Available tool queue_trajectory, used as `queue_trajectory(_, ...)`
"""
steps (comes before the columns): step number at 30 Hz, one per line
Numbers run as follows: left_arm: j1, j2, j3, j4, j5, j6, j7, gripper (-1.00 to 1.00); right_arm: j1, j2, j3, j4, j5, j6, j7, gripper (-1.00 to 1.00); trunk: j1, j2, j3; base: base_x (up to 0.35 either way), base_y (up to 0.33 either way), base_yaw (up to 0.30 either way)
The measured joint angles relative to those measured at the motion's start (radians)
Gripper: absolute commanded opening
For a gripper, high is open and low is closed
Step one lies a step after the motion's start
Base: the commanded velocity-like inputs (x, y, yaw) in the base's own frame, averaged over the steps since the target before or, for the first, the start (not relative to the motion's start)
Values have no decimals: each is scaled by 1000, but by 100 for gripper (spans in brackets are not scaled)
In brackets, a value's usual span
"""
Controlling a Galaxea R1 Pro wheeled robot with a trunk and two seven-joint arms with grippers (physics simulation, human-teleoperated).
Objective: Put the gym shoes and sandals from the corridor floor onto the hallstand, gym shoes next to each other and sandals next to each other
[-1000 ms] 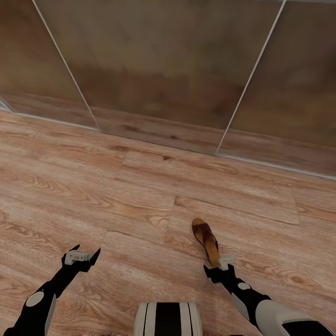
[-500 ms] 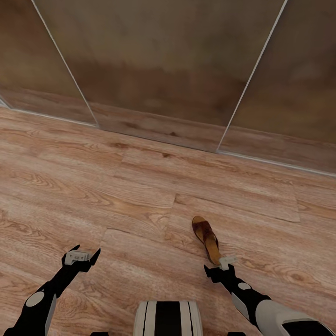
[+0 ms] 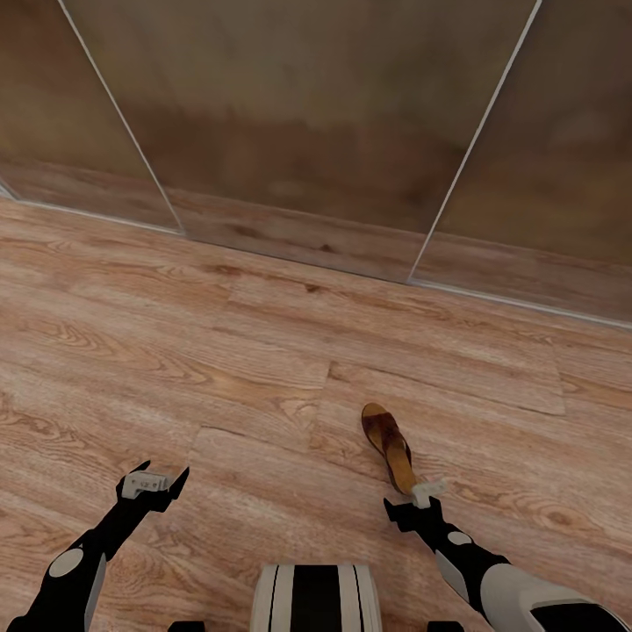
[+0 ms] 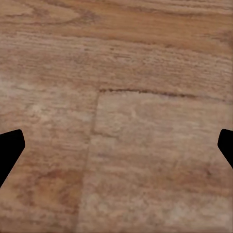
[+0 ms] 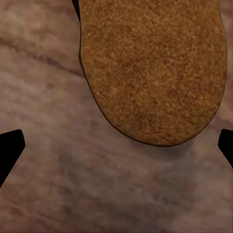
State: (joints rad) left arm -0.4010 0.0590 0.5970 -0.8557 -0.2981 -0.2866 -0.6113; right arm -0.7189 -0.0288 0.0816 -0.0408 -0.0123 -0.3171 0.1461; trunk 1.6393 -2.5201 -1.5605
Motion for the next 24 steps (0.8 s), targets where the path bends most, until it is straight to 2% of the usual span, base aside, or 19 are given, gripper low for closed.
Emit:
queue_trajectory(6, 0, 0, 0, 0, 0, 0, 1, 100, 0, 0, 0, 0, 0, 0, 1, 100, 0, 0, -2, 7, -3, 0)
queue_trajectory(14, 0, 0, 0, 0, 0, 0, 1, 100, 0, 0, 0, 0, 0, 0, 0, 100, 0, 0, -2, 132, -90, 0)
queue_trajectory(24, 0, 0, 0, 0, 0, 0, 0, 100, 0, 0, 0, 0, 0, 0, 0, 100, 0, 0, -2, 13, -10, 0)
